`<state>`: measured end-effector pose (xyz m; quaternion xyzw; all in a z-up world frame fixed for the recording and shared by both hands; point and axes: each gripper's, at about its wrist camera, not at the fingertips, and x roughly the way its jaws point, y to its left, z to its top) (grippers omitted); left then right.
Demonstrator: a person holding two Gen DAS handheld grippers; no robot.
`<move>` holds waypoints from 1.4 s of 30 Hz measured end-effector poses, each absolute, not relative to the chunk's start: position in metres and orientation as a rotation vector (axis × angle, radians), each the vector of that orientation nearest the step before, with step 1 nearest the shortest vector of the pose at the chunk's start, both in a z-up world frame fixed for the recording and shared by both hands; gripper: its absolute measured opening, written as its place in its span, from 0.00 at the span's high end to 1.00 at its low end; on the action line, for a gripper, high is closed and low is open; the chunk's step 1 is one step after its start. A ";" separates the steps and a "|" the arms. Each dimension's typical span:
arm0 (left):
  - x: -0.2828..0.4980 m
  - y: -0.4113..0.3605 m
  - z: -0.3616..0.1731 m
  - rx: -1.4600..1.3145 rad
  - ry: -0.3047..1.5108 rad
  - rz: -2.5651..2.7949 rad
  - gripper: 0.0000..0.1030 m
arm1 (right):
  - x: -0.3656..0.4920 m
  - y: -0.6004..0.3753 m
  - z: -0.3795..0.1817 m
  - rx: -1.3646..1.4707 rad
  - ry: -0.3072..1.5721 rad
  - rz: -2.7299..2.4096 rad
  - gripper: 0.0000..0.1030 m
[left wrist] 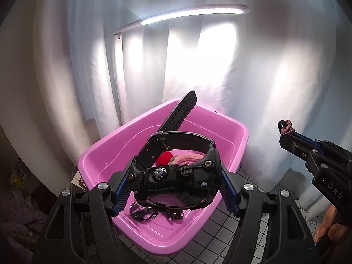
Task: Organize jewelry
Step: 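Carry the watch and hair tie into the pink tub and open both tools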
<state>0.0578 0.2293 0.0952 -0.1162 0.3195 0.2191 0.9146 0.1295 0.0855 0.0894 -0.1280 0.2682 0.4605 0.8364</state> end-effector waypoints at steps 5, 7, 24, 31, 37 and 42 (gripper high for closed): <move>0.067 0.282 0.084 -0.270 0.697 0.446 0.34 | 0.141 0.143 0.078 -0.269 0.632 0.999 0.84; 0.067 0.295 0.075 -0.287 0.717 0.438 0.34 | 0.148 0.165 0.071 -0.283 0.664 0.999 0.84; 0.103 0.349 0.010 -0.432 0.990 0.333 0.34 | 0.206 0.245 -0.009 -0.338 1.074 0.921 0.84; 0.110 0.350 -0.006 -0.419 1.051 0.325 0.34 | 0.218 0.248 -0.026 -0.331 1.156 0.885 0.84; 0.116 0.349 -0.012 -0.394 1.078 0.334 0.33 | 0.227 0.252 -0.030 -0.350 1.156 0.860 0.81; 0.119 0.343 -0.004 -0.328 1.061 0.356 0.15 | 0.231 0.253 -0.031 -0.353 1.147 0.848 0.56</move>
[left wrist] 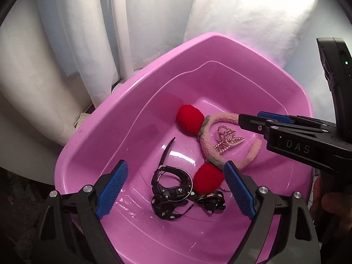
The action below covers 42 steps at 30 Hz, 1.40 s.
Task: Organize jewelry
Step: 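Carry the watch and hair tie into the pink tub and open both tools, then withdraw both tools from the tub back over the table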
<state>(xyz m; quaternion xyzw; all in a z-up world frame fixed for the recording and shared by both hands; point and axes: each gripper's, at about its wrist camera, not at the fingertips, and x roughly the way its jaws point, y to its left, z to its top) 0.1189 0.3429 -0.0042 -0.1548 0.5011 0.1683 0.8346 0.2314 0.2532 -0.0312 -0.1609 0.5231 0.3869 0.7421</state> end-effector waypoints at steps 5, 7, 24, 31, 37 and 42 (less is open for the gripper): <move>0.117 0.342 -0.001 -0.310 1.063 0.373 0.15 | 0.234 0.252 -0.034 -0.359 1.148 0.841 0.48; 0.117 0.342 -0.001 -0.306 1.062 0.378 0.14 | 0.234 0.251 -0.034 -0.356 1.146 0.842 0.45; 0.076 0.330 0.013 -0.279 0.953 0.416 0.06 | 0.202 0.225 -0.005 -0.221 1.015 0.855 0.36; 0.062 0.320 0.025 -0.285 0.865 0.421 0.06 | 0.176 0.189 0.013 -0.115 0.936 0.828 0.34; 0.058 0.297 0.040 -0.301 0.775 0.369 0.06 | 0.154 0.126 0.027 -0.056 0.859 0.747 0.34; 0.062 0.261 0.054 -0.278 0.730 0.286 0.06 | 0.139 0.047 0.042 0.001 0.802 0.619 0.31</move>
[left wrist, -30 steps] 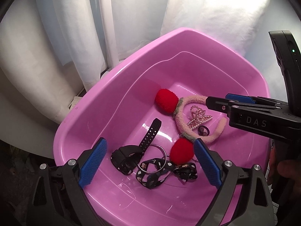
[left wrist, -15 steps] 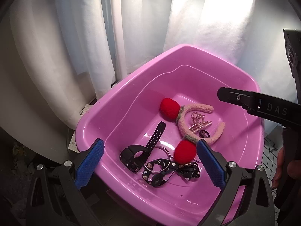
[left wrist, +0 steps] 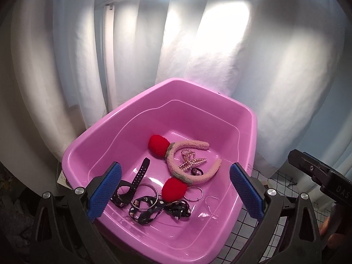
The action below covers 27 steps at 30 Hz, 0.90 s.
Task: Organize jewelry
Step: 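Withdraw both tools from the tub back over the table, then grasp the beige fuzzy puff with the left tool while the right tool grasps the thin dark hairpin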
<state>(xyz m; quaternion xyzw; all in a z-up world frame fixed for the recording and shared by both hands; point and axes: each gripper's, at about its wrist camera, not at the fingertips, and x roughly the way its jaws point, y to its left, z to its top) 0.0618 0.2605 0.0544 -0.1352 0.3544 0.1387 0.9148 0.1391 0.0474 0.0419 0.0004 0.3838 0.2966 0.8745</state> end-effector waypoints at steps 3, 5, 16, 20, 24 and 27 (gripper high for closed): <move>0.064 0.233 0.059 -0.273 0.714 0.226 0.06 | 0.134 0.000 0.041 0.013 0.798 0.531 0.31; 0.064 0.211 0.059 -0.270 0.707 0.182 0.06 | 0.131 -0.030 0.037 0.036 0.816 0.488 0.31; 0.073 0.091 0.025 -0.239 0.783 0.104 0.06 | 0.132 -0.165 -0.020 0.093 0.916 0.344 0.31; 0.084 0.062 0.001 -0.226 0.864 0.138 0.06 | 0.143 -0.190 -0.042 0.078 0.951 0.351 0.31; 0.090 0.045 -0.022 -0.224 0.884 0.152 0.06 | 0.153 -0.203 -0.065 0.069 0.973 0.350 0.31; 0.105 0.039 -0.044 -0.212 0.919 0.150 0.06 | 0.161 -0.207 -0.082 0.084 0.995 0.338 0.31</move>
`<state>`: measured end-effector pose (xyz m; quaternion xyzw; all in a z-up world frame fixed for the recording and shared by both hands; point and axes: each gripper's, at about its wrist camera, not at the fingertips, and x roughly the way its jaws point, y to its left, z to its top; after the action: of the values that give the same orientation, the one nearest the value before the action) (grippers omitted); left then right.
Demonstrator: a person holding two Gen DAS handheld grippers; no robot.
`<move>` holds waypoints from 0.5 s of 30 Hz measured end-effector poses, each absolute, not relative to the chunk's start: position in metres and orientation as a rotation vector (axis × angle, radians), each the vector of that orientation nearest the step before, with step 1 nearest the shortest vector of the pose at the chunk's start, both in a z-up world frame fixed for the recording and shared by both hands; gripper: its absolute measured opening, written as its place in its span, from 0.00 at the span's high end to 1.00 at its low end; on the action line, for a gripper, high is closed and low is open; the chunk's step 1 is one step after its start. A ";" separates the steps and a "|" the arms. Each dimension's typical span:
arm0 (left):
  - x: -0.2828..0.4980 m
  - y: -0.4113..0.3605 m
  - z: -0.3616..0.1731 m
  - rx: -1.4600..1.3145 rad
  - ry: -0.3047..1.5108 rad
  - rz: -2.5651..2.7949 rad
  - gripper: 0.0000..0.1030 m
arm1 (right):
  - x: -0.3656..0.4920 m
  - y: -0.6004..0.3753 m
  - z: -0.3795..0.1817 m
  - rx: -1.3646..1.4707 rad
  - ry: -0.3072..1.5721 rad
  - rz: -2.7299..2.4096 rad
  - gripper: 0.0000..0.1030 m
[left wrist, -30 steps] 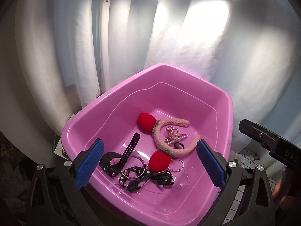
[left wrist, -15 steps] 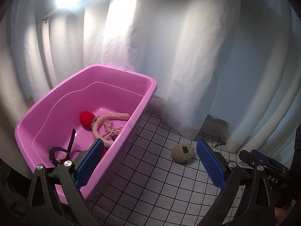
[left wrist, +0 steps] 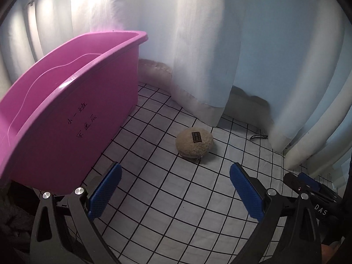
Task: Organize jewelry
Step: 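Grasp the beige fuzzy puff with the left tool while the right tool grasps the thin dark hairpin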
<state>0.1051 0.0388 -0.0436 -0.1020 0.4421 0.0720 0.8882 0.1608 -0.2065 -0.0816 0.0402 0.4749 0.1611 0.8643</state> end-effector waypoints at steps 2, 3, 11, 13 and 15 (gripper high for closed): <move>0.117 0.038 -0.057 -0.216 0.930 0.137 0.06 | 0.167 -0.205 -0.092 0.072 1.003 0.326 0.31; 0.122 0.038 -0.063 -0.213 0.929 0.135 0.06 | 0.171 -0.204 -0.097 0.068 1.002 0.317 0.31; 0.165 0.043 -0.114 -0.219 0.917 0.113 0.06 | 0.211 -0.186 -0.125 0.072 0.925 0.231 0.31; 0.172 0.043 -0.123 -0.224 0.915 0.094 0.06 | 0.221 -0.180 -0.133 0.078 0.922 0.212 0.31; 0.179 0.042 -0.132 -0.228 0.912 0.080 0.06 | 0.230 -0.175 -0.140 0.073 0.919 0.186 0.31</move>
<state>0.1786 0.0423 -0.1323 -0.1098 0.4394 0.0386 0.8907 0.2298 -0.1751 -0.1399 0.0352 0.4427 0.0897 0.8915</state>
